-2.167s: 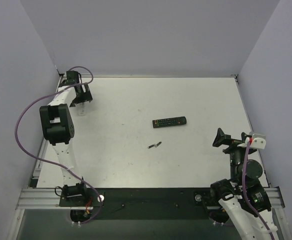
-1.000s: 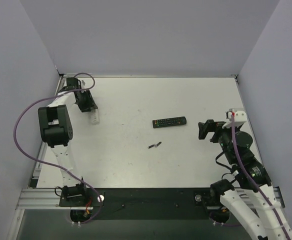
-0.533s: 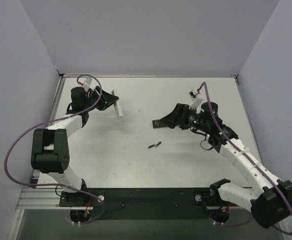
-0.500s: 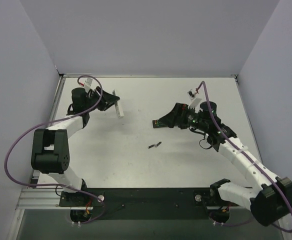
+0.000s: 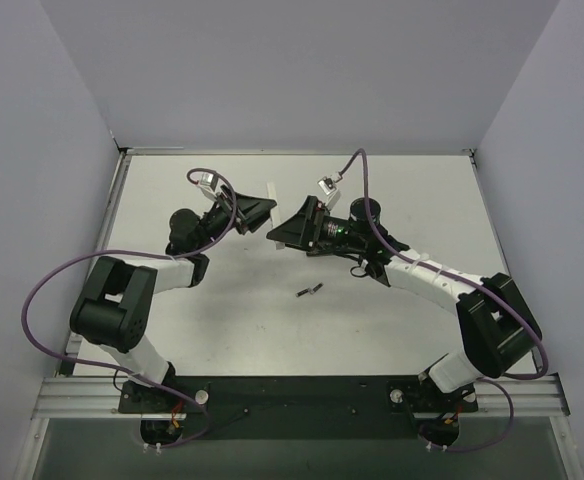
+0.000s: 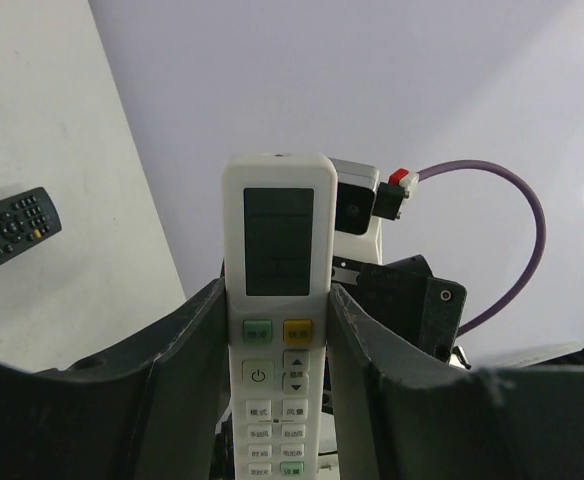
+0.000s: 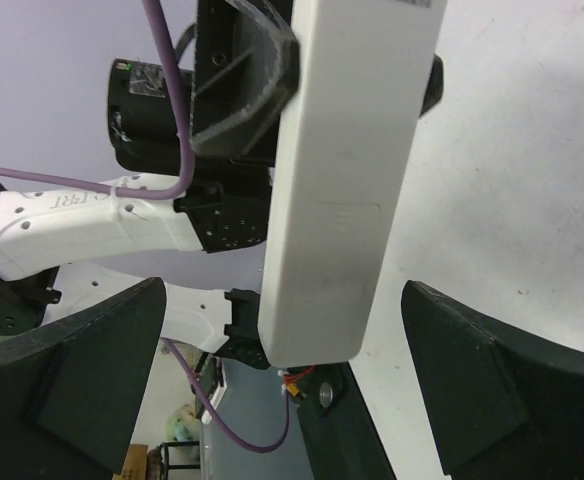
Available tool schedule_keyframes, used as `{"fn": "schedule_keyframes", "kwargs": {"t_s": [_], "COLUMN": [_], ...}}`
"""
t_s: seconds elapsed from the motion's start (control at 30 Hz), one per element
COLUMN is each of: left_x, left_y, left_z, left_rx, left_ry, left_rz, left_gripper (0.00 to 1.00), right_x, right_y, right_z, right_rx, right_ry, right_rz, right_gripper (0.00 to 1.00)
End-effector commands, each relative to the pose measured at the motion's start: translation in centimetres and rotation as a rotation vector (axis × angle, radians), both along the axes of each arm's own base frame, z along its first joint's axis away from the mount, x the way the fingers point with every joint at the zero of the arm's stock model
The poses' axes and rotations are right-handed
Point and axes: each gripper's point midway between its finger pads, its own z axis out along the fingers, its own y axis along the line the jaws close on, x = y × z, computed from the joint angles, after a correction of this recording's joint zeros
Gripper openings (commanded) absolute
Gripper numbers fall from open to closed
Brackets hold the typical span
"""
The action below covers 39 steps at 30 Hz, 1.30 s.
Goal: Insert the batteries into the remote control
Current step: Turn over the remote control.
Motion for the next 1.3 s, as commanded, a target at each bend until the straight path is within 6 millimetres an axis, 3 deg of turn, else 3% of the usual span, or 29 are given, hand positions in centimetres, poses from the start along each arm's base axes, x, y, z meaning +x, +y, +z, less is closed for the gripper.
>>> {"fn": "schedule_keyframes", "kwargs": {"t_s": [0.0, 0.07, 0.27, 0.3, 0.37, 0.4, 0.5, 0.53, 0.57, 0.63, 0.67, 0.7, 0.77, 0.97, 1.07, 1.27], "left_x": [-2.1, -2.5, -3.1, -3.2, -3.5, -3.6, -3.5, -3.4, -3.4, -3.0, -3.2, -3.1, -3.3, -4.8, -5.6, -6.1], "left_y": [0.3, 0.2, 0.3, 0.2, 0.2, 0.2, 0.6, 0.9, 1.6, 2.3, 2.9, 3.5, 4.8, 6.8, 6.4, 6.1], "left_z": [5.4, 5.6, 5.9, 6.1, 6.1, 5.9, 4.5, 4.4, 3.9, 3.7, 3.1, 2.8, 3.2, 3.3, 3.5, 1.6], "left_rx": [-0.099, -0.095, -0.086, -0.08, -0.066, -0.052, 0.016, 0.038, 0.078, 0.18, 0.247, 0.34, 0.461, 0.61, 0.587, 0.572], "left_ry": [-0.175, -0.188, -0.213, -0.225, -0.23, -0.237, -0.208, -0.211, -0.175, -0.214, -0.159, -0.215, -0.192, -0.193, -0.202, -0.158], "left_rz": [0.002, -0.001, 0.0, -0.003, -0.016, -0.015, 0.002, 0.017, 0.036, 0.078, 0.1, 0.131, 0.202, 0.295, 0.299, 0.346], "left_gripper": [0.0, 0.0, 0.0, 0.0, 0.0, 0.0, 0.25, 0.45, 0.53, 0.67, 0.76, 0.82, 0.91, 0.94, 0.94, 0.89], "right_x": [-0.9, -1.0, -1.5, -1.5, -1.7, -2.0, -2.5, -2.5, -2.5, -3.2, -2.6, -3.0, -3.2, -3.4, -3.3, -2.7], "right_y": [0.2, 0.2, 0.3, 0.3, 0.4, 0.4, 0.4, 0.3, 0.3, -0.2, -0.4, -1.0, -1.4, -1.7, -1.4, -0.8], "right_z": [5.8, 6.0, 6.2, 6.3, 6.5, 6.2, 5.3, 5.0, 5.2, 3.4, 3.8, 2.4, 1.5, 0.2, 0.2, 0.3], "right_rx": [0.141, 0.142, 0.154, 0.155, 0.154, 0.14, 0.052, 0.021, -0.006, -0.131, -0.176, -0.268, -0.394, -0.641, -0.732, -0.817], "right_ry": [-0.148, -0.157, -0.152, -0.156, -0.17, -0.166, -0.206, -0.218, -0.238, -0.28, -0.319, -0.339, -0.362, -0.505, -0.563, -0.608], "right_rz": [0.044, 0.052, 0.068, 0.068, 0.077, 0.087, 0.108, 0.097, 0.092, 0.1, 0.068, 0.077, 0.06, 0.032, 0.012, -0.043], "right_gripper": [0.96, 0.9, 0.59, 0.47, 0.36, 0.25, 0.05, 0.01, 0.0, 0.0, 0.0, 0.0, 0.0, 0.0, 0.0, 0.0]}}
